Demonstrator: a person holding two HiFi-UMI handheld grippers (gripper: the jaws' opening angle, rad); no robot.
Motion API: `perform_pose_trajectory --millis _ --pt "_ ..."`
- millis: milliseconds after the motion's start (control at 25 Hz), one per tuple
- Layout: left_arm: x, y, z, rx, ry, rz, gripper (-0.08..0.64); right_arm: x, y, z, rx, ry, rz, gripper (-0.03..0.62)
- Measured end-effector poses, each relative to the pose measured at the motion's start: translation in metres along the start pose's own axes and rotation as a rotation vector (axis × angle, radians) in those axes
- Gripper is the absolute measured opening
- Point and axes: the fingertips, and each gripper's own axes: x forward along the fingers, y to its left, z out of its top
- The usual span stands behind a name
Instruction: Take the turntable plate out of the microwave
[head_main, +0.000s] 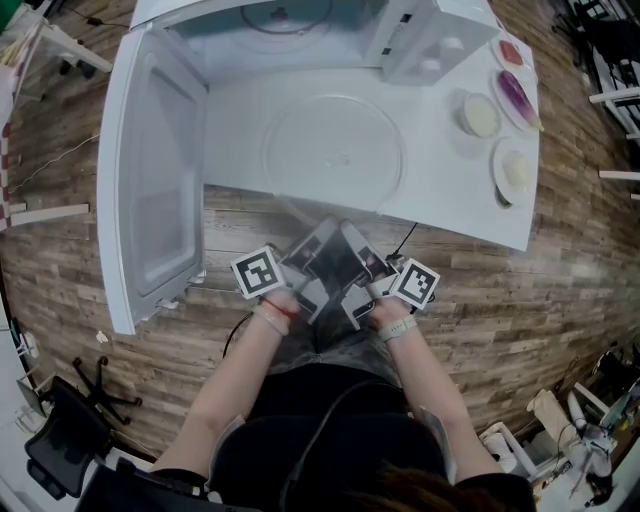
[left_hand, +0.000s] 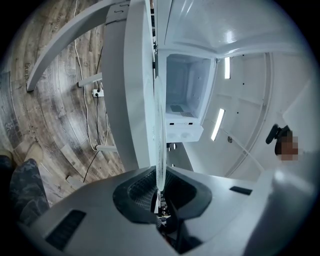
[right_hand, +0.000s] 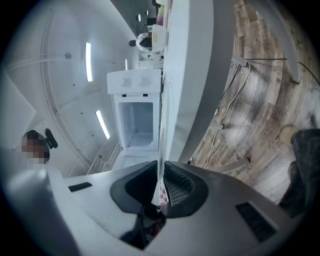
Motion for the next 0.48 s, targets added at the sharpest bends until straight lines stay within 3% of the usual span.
perform_pose_trajectory --millis 480 --pt "-0.0015 0.0082 -0.0004 0.027 0.003 0.028 0.052 0.0002 -0.0054 0.0002 0.014 -0.003 0.002 0.054"
